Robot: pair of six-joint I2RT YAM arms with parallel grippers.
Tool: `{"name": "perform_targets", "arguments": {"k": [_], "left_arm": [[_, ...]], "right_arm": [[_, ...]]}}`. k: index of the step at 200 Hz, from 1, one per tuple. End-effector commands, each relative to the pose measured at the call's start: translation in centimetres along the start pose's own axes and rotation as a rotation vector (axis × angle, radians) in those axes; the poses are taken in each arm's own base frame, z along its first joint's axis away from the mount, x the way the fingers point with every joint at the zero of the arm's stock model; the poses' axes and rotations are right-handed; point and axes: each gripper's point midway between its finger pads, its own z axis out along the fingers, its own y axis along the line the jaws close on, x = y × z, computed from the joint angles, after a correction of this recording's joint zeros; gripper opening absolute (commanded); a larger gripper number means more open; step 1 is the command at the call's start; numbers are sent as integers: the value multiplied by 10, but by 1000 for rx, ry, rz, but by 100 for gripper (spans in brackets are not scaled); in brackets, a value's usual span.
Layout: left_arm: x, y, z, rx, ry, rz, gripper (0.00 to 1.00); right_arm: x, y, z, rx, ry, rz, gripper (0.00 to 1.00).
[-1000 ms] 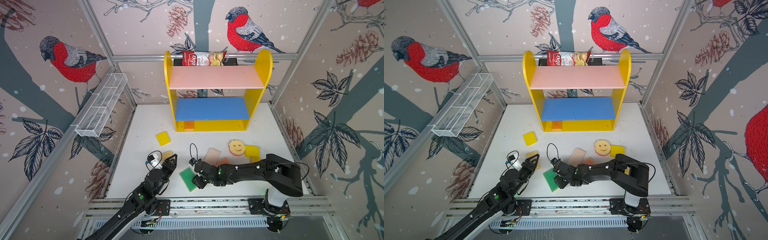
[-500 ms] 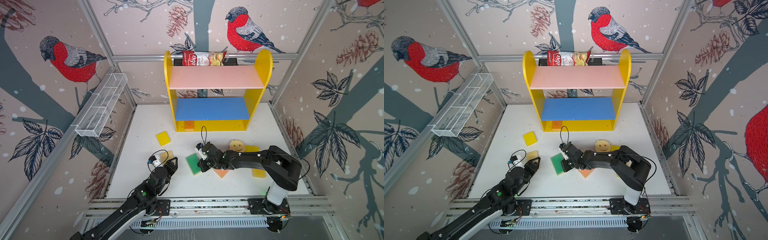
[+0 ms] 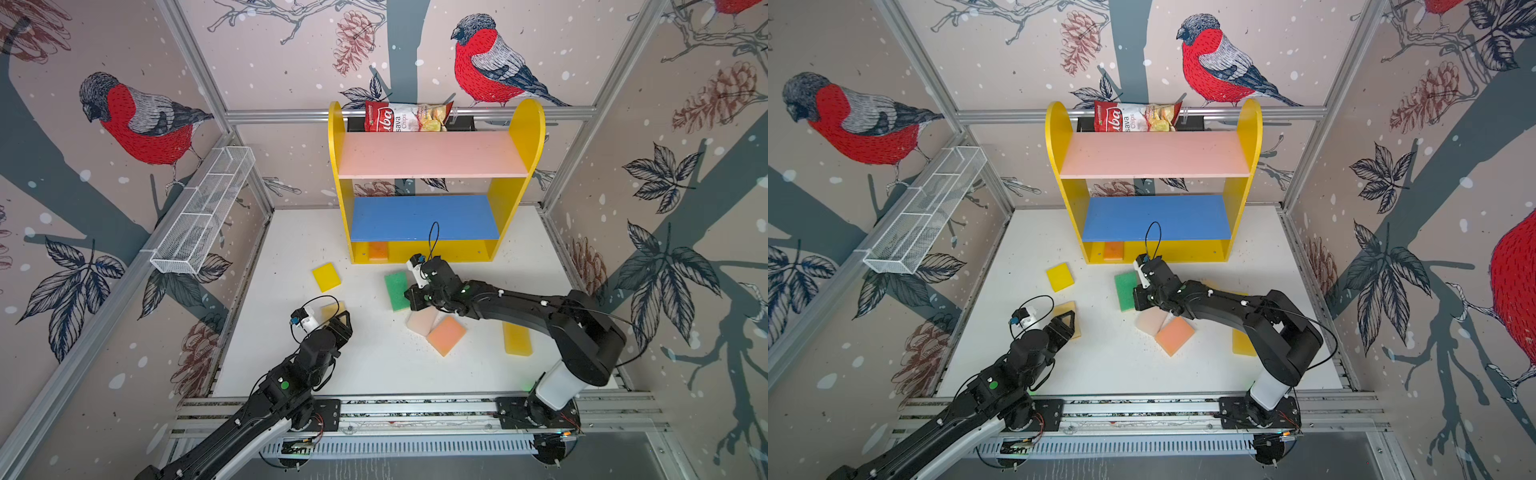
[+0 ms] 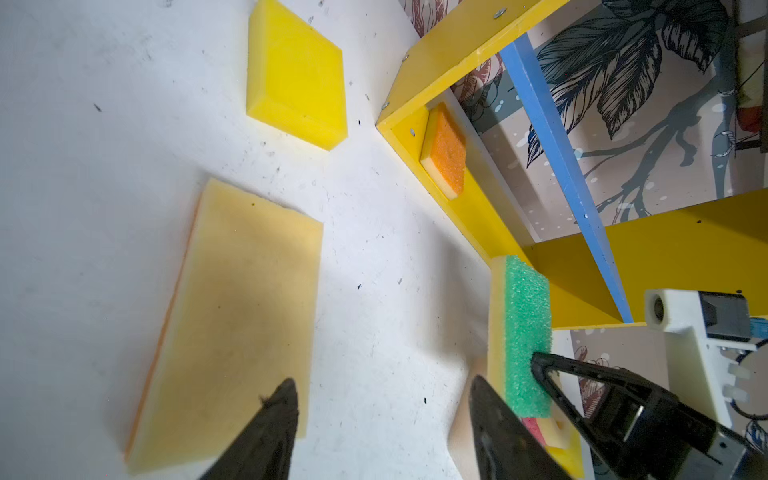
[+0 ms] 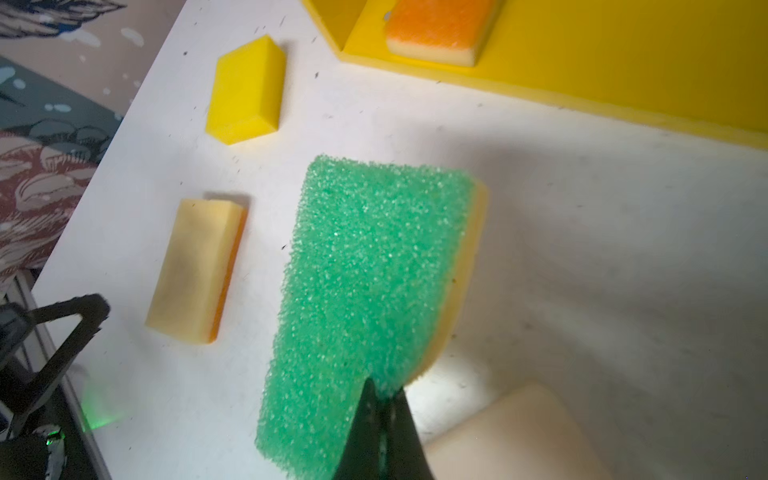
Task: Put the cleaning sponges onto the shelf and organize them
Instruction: 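Carry the green sponge to the shelf base beside the orange sponge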
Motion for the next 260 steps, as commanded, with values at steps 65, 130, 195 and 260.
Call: {"name": "perform_targets", "arguments": {"k": [65,130,195,260], "left_arm": [[-38,-10,4,4,-208,99,71],[-35,-47,35,139,-93,242,72],[-34,-72,43,222,-38,314,78],[-34,-57,40,179,-55,289,80]], "right_arm": [[-31,-65,-21,148,-93,133,0],[-44,-89,-9,243,-101,62,1],[-62,-104,24,305,-105,3,1],[-77,-115,39,333,-183,44,7]]}}
